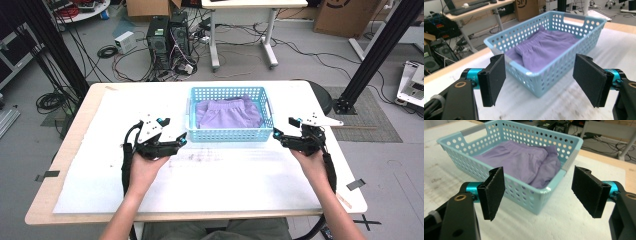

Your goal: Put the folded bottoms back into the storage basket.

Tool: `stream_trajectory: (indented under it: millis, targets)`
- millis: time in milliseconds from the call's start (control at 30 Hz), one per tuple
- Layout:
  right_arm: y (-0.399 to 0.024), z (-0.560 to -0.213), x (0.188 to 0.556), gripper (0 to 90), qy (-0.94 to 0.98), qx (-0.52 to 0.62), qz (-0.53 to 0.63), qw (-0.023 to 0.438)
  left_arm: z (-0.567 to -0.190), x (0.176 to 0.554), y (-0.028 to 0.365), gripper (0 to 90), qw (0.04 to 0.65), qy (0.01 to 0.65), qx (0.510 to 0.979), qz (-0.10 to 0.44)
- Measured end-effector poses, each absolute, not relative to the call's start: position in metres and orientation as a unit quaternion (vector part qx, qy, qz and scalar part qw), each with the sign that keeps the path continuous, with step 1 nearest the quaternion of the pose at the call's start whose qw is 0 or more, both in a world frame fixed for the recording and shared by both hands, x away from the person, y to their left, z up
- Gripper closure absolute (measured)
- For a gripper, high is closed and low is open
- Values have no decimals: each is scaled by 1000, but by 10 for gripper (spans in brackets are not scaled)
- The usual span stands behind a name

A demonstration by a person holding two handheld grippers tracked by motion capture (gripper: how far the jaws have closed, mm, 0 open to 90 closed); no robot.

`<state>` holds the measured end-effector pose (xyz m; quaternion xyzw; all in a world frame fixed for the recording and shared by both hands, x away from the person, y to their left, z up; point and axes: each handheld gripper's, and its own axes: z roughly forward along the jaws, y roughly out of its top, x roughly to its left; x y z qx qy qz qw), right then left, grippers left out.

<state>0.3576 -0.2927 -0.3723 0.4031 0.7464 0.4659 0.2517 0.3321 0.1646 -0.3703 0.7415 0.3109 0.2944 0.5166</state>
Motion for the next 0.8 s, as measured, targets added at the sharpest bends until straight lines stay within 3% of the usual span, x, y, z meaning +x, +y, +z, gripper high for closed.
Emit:
stream_trajectory:
  millis: [800]
  targets:
    - [-293,-384,339,253,756,403,451,251,-386,315,177,265,515,336,735,285]
